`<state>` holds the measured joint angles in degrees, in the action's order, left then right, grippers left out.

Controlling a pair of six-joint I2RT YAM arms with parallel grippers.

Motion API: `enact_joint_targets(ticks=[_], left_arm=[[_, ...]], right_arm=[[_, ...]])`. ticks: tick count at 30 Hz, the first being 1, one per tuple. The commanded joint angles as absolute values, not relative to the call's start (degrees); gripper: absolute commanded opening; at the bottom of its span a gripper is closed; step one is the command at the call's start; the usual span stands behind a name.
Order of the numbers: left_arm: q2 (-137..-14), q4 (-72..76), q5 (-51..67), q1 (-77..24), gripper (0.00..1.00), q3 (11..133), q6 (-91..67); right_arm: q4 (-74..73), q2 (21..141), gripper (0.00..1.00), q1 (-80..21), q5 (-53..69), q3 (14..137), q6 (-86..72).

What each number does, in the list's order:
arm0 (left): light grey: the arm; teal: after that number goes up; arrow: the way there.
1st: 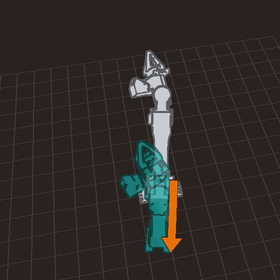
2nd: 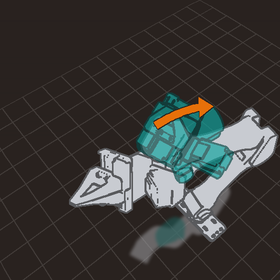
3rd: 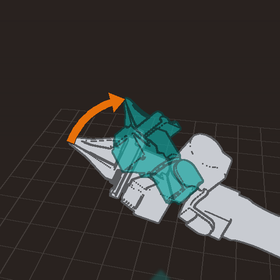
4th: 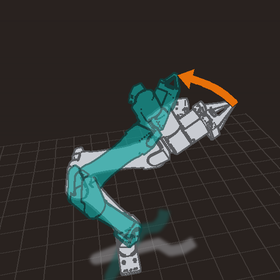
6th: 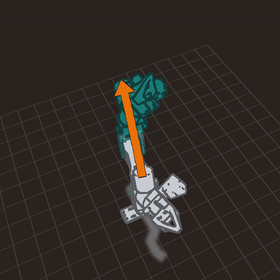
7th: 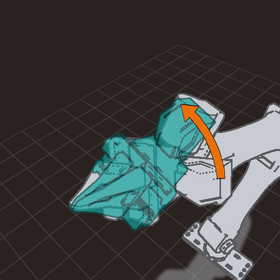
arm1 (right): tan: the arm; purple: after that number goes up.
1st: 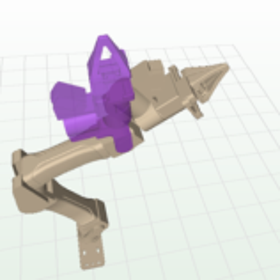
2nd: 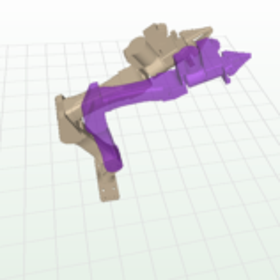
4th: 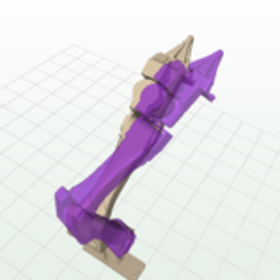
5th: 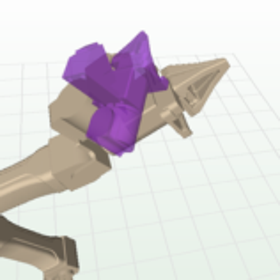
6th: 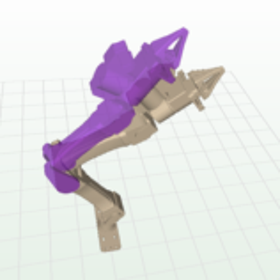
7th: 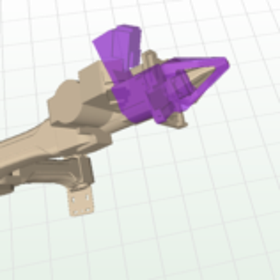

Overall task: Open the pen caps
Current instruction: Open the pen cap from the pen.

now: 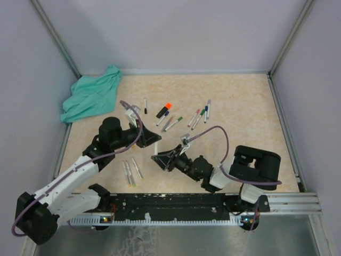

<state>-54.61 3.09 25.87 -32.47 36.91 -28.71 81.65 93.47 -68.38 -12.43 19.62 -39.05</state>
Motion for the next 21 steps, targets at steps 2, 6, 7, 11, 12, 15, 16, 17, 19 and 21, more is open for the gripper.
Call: enact_joint_targets(ticks=[2, 6, 7, 11, 12, 15, 16, 17, 19, 21], left_arm=[[-51.58, 10.58, 31.62, -32.3, 0.0, 31.76, -30.32], [-50.13, 14.59, 32.94, -32.26, 0.0, 27.97, -32.35], [-49.88, 15.01, 32.84, -32.26, 0.0, 27.42, -32.72], [-49.21, 16.33, 32.88, -32.3, 0.0, 26.09, -33.78], [-49.08, 16.49, 32.8, -32.26, 0.0, 26.0, -33.83], [-49.11, 16.84, 32.61, -32.26, 0.0, 25.63, -34.03], [-49.17, 17.0, 32.61, -32.26, 0.0, 25.49, -34.02], [-49.27, 17.15, 32.61, -32.26, 0.0, 25.35, -34.01], [-49.31, 17.6, 32.5, -32.26, 0.0, 24.97, -34.04], [-49.48, 17.99, 32.2, -32.26, 0.0, 24.73, -33.95]], right_arm=[[91.19, 94.14, 0.39, -68.07, -13.8, 18.05, -37.97], [91.43, 96.15, 0.4, -68.07, -13.37, 18.37, -38.07], [91.06, 96.27, 0.4, -68.03, -13.34, 18.57, -38.12], [89.63, 96.22, 0.39, -68.04, -12.96, 19.23, -38.22], [89.35, 96.24, 0.37, -68.03, -12.95, 19.39, -38.3], [88.59, 96.27, 0.3, -68.05, -12.67, 19.86, -38.23], [88.33, 96.32, 0.28, -68.11, -12.43, 20.03, -38.23], [88.07, 96.28, 0.27, -68.04, -12.13, 20.24, -38.23], [87.62, 96.41, 0.27, -68.05, -11.73, 20.65, -38.3], [87.3, 96.54, 0.26, -68.03, -11.4, 20.86, -38.23]])
